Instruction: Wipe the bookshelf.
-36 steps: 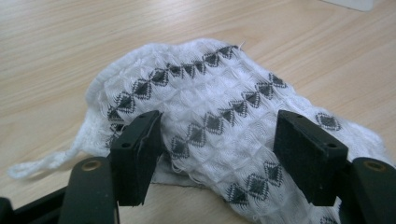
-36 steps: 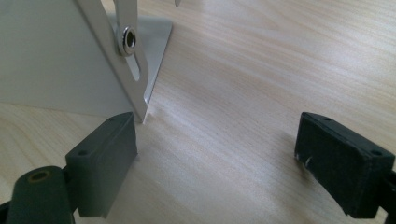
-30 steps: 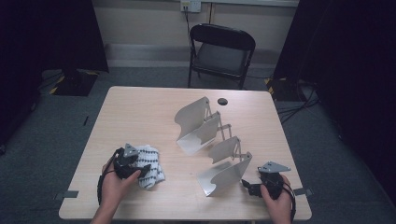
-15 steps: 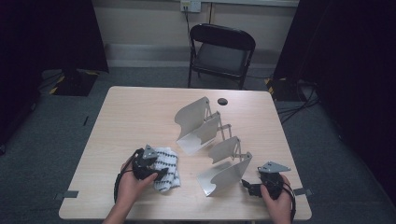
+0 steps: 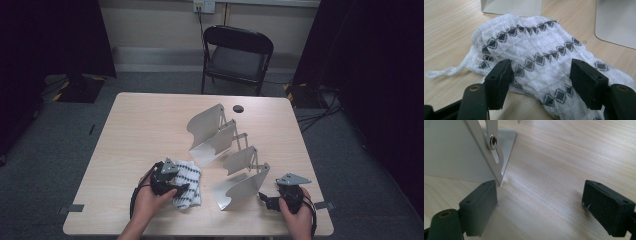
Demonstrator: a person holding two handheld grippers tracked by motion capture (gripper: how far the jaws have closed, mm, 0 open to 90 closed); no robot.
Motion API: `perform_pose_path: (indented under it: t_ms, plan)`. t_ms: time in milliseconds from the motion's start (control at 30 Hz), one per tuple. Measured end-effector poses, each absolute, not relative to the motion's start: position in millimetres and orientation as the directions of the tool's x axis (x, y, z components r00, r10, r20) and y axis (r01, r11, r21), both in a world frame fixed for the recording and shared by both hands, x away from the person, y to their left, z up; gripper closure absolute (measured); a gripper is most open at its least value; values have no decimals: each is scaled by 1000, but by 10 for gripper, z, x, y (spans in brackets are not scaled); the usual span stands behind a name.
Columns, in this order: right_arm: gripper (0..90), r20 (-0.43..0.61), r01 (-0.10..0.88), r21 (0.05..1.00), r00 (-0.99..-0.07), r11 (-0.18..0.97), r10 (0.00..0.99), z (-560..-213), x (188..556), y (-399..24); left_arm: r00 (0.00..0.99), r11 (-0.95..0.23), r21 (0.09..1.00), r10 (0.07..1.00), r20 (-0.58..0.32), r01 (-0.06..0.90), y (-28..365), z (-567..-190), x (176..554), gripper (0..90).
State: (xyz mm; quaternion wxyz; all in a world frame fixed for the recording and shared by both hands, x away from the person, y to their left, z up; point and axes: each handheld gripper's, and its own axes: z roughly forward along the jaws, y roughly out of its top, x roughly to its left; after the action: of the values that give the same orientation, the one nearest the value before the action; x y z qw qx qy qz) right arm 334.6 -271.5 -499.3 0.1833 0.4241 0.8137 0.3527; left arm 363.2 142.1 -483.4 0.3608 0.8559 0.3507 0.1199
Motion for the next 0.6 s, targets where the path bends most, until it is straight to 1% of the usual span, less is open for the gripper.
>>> perform_pose_path:
  t_ms: [267,300,333,433,600]
  plan:
    - [124,1,561,729,-573,392,819,-4993,3346,-2715,761,-523,695,647,-54,493,1323,-4823,3598,398]
    - [123,1,561,730,-573,391,819,-4993,3346,-2715,772,-540,685,633,-52,489,1294,-4808,3591,426]
    - [123,1,560,730,-573,392,819,-4993,3347,-2715,776,-541,685,628,-57,488,1270,-4807,3585,433]
    - [123,1,561,730,-573,391,819,-4993,3346,-2715,786,-550,682,615,-59,482,1233,-4804,3580,450]
    - [123,1,561,730,-573,391,820,-4993,3346,-2715,812,-565,689,581,-60,455,1132,-4802,3577,449]
